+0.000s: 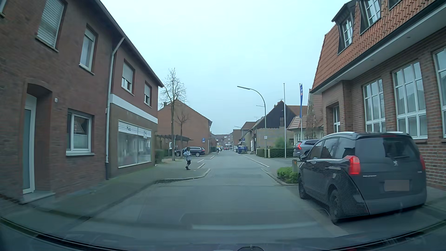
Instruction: Follow the waypoints while adhering to traffic rules and regulations
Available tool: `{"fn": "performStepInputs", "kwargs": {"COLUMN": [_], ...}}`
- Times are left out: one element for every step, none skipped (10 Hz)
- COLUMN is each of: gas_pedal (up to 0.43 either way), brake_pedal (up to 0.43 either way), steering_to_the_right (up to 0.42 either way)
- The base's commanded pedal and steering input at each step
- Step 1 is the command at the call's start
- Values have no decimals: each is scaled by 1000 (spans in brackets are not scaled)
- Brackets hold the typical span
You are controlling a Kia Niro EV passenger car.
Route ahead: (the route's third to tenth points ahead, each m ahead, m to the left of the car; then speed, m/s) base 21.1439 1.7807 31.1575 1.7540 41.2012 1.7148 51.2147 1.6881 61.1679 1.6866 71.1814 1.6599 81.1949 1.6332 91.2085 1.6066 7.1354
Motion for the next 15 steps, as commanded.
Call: {"fn": "performStepInputs", "kwargs": {"gas_pedal": [150, 150, 150, 150, 150, 150, 150, 150, 150, 150, 150, 150, 150, 150, 150], "brake_pedal": [0, 0, 0, 0, 0, 0, 0, 0, 0, 0, 0, 0, 0, 0, 0], "steering_to_the_right": [10, 14, 24, 31, 32, 28, 24, 18, 14, 14, 11, 5, 0, -2, -5]}}
